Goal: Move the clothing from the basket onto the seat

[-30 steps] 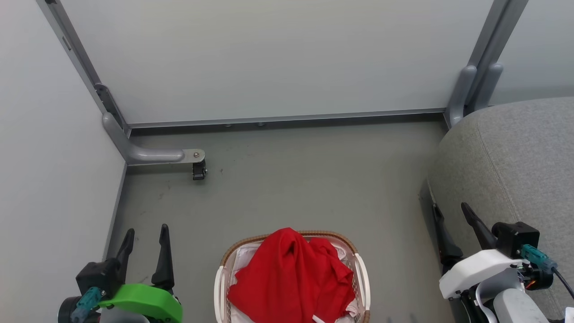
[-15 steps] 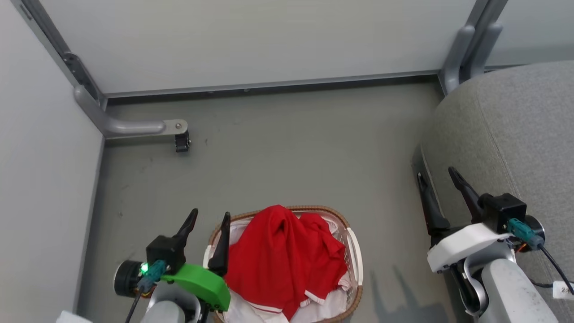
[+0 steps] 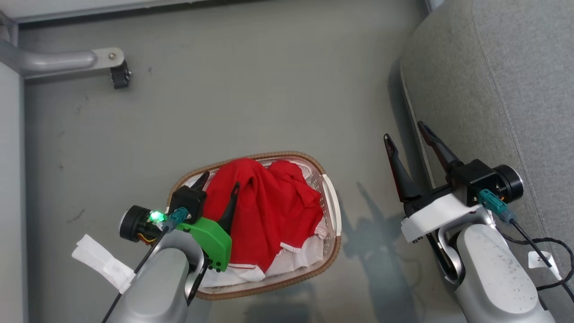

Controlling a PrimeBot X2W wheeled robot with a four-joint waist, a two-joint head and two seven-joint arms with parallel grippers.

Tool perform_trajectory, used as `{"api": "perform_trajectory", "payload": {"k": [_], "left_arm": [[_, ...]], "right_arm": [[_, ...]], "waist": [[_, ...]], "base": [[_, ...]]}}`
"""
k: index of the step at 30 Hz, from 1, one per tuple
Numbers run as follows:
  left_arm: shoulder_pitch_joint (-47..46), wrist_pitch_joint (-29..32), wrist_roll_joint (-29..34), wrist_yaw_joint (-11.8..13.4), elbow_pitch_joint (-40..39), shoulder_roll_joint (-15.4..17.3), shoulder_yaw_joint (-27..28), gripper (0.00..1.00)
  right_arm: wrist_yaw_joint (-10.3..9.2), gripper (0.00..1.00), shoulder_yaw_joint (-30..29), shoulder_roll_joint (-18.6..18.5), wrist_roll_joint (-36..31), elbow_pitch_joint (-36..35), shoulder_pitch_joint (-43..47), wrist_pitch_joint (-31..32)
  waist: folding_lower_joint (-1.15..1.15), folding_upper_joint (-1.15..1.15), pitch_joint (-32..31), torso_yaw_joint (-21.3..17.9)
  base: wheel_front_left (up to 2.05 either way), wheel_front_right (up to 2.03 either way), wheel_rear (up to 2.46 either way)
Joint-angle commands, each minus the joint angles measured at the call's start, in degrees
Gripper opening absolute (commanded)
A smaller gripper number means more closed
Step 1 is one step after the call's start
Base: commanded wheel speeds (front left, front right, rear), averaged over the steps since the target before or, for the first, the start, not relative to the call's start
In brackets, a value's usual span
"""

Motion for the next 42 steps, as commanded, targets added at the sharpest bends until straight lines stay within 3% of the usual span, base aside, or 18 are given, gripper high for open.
{"api": "perform_trajectory", "payload": {"k": [1,15,25,26,27,35,42], "left_arm": [[-2.4,0.0,-0.3,-0.2,1.6,0.7,-0.4,1.0],[-11.8,0.0,-2.4,-0.2,16.0,0.5,-0.6,1.0],[-16.5,0.3,-0.5,1.2,26.3,0.2,-3.1,1.0],[-16.3,0.4,-0.4,0.9,26.8,0.1,-3.6,0.67],[-16.2,0.4,-0.1,0.9,27.1,0.2,-3.9,0.0],[-13.5,0.0,-2.3,0.2,27.2,-0.6,-3.8,0.0],[-6.6,-0.1,-3.5,0.0,20.8,-0.9,-2.9,0.0]], "right_arm": [[-0.05,1.0,0.5,0.0,0.0,0.1,-1.2,-0.3],[-0.04,1.0,1.4,-0.4,0.1,-0.8,-3.4,-0.3],[-0.04,1.0,2.3,-0.2,1.1,0.0,-3.6,-0.3],[-0.04,1.0,2.4,-0.2,1.1,0.2,-3.6,-0.3],[-0.04,1.0,2.5,-0.1,1.1,0.2,-3.6,-0.3],[-0.04,1.0,2.3,-0.2,0.8,0.4,-3.0,-0.3],[-0.04,1.0,2.9,-1.2,1.1,1.7,-2.0,-0.3]], "waist": [[-0.01,0.0,8.8,-5.3],[-0.01,0.0,19.3,-7.7],[-0.01,0.0,21.2,-9.1],[-0.01,0.0,21.1,-9.1],[-0.01,0.0,20.9,-9.2],[-0.01,0.0,16.8,-8.1],[-0.01,0.0,8.5,-7.0]], "base": [[0.0,0.0,0.0],[0.0,0.0,0.0],[0.0,0.0,0.0],[0.0,0.0,0.0],[0.0,0.0,0.0],[0.0,0.0,0.0],[0.0,0.0,0.0]]}}
